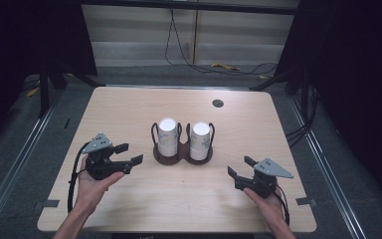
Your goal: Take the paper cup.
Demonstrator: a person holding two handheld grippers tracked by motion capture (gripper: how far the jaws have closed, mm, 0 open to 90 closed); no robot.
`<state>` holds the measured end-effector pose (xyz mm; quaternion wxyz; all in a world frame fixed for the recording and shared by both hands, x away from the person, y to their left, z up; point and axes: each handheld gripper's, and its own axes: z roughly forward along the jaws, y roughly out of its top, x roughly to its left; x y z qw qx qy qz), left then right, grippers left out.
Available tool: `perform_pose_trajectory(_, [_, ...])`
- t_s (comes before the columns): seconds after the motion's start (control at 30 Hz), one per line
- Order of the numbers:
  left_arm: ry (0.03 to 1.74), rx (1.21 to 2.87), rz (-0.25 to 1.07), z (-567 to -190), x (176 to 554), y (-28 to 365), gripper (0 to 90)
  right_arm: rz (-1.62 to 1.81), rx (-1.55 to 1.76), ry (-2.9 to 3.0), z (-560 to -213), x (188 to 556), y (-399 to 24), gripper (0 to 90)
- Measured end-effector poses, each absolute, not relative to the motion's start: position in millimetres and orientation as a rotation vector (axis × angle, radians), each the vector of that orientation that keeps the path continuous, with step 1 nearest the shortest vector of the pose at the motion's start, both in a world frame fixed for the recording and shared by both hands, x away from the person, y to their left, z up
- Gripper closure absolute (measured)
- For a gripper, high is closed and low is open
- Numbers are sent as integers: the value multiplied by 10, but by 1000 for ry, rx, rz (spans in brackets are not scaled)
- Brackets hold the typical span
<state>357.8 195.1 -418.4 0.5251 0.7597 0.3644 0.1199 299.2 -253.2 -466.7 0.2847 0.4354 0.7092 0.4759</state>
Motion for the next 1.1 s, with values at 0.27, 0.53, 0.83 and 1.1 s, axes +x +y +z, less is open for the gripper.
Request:
perform_pose_trajectory(0.27, [858,1838,251,-4108,3718,1871,218,1276,1162,1899,-4668,3003,-2529,258])
perform_pose_trajectory(0.53, [793,1908,245,-3974,3845,1704,263,1278,1161,1902,-4668,3006,-2532,258])
perform_pose_trajectory(0.83, [773,1974,264,-3844,4020,1576,282,1277,1158,1908,-4670,3005,-2530,259])
perform_pose_trajectory(1.1, [742,1986,277,-3701,4188,1464,289,1279,1160,1905,-4672,3010,-2529,259])
